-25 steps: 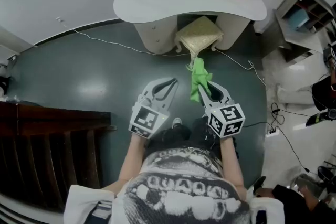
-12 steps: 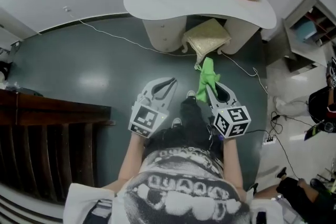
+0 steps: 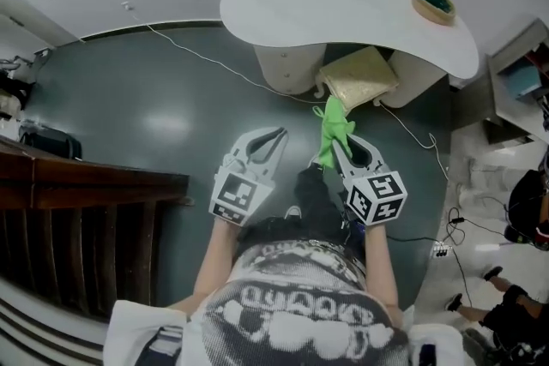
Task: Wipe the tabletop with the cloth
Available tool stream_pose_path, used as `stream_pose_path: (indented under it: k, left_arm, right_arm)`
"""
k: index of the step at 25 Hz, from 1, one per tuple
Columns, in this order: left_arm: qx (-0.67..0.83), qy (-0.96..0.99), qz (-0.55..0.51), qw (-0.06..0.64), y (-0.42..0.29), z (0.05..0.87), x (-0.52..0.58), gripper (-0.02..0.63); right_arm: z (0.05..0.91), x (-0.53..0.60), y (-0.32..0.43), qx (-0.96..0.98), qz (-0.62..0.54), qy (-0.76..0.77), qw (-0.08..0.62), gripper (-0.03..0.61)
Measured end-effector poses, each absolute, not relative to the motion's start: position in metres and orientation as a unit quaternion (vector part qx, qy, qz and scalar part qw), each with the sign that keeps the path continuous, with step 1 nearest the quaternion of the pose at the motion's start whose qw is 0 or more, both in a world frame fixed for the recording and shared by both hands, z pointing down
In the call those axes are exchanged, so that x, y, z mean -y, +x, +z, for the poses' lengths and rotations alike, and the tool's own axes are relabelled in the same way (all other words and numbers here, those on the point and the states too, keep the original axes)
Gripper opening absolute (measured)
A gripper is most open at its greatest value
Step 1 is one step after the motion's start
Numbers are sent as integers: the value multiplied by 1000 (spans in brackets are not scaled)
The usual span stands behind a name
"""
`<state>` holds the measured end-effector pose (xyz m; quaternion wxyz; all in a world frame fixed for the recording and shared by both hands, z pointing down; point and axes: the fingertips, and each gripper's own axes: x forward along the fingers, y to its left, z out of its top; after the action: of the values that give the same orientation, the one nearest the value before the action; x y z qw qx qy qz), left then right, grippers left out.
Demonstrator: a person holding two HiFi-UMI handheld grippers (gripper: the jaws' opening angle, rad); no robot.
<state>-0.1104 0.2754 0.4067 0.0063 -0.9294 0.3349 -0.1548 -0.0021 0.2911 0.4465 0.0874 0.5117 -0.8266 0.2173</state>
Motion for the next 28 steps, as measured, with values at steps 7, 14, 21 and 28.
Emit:
stream_pose_path:
  k: [7,14,21,28]
  left_arm:
    - [-363,-916,-169,17,-88,393,-171,14]
    - [-375,-909,-182,14,-63,395,-106,14]
    - [-389,-904,-175,25,-45,390,-74,14]
    - [-411,-893,-183,21,-52,395,-62,14]
  right_arm:
    - [441,-185,25,841,222,485,86,74]
    - [445,-117,51,847,230,471,84,74]
    - [449,-85,63,856,229,456,85,74]
    - [457,-66,69,858,238,448,86,74]
